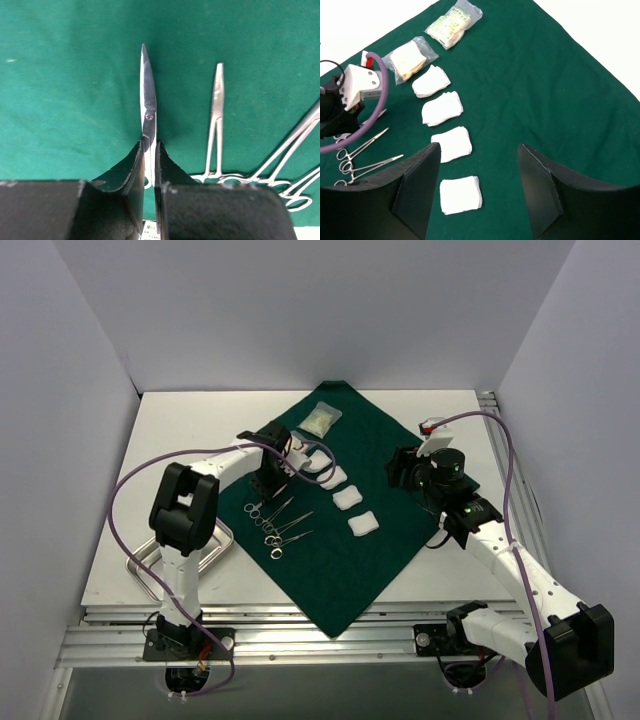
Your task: Prepare the surgical pack
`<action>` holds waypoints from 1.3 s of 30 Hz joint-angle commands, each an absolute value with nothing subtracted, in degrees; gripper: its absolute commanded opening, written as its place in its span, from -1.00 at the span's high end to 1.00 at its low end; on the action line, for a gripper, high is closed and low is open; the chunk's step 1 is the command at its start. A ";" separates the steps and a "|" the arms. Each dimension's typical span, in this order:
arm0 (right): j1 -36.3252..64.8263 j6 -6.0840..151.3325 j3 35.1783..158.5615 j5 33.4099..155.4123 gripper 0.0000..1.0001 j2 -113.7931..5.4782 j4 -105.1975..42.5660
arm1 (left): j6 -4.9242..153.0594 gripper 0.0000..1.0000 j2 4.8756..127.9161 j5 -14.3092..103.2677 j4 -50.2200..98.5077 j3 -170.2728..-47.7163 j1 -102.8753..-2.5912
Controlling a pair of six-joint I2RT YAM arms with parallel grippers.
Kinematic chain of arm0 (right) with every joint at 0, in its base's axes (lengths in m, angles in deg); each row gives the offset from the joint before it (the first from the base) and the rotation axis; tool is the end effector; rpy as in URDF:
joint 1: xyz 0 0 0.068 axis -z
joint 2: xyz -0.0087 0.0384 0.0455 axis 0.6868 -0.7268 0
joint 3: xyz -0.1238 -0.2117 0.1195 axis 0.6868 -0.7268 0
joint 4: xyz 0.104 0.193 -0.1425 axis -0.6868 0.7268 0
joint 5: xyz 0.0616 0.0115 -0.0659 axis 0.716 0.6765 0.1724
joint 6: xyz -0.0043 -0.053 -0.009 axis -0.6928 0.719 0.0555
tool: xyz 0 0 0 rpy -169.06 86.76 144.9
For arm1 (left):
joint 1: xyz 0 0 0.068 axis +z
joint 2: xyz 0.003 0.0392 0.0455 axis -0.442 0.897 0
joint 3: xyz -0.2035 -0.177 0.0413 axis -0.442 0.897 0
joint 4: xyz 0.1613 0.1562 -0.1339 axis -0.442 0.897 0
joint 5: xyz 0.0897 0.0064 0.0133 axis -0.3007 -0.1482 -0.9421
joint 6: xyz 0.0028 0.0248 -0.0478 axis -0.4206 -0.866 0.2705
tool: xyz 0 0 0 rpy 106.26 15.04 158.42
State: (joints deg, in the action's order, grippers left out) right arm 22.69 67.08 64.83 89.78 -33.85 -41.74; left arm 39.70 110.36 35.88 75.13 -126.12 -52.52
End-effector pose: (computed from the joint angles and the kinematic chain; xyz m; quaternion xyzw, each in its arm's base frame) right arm 0.2347 0.0906 0.3148 -0.0718 0.7475 0.2067 0.6272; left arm 0.3699 -0.1826 0.1652 0.4131 0.9056 0.0000 0.0963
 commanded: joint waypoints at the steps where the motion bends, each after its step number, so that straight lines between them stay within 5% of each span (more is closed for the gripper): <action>1: 22.37 67.40 66.94 89.32 -0.18 -33.64 -42.28 | 41.22 0.95 105.34 35.69 70.55 -125.86 -51.37; 17: 22.28 66.87 66.59 89.49 -0.18 -33.02 -41.84 | 40.52 0.95 98.32 36.22 75.02 -127.70 -48.74; 31: 21.05 65.90 65.27 91.60 -0.18 -33.72 -45.80 | 20.84 0.95 64.05 41.14 90.94 -101.88 -23.97; 39: 20.09 66.16 66.23 92.40 -0.18 -35.65 -45.80 | 11.25 0.95 65.16 40.17 84.96 -93.43 -10.24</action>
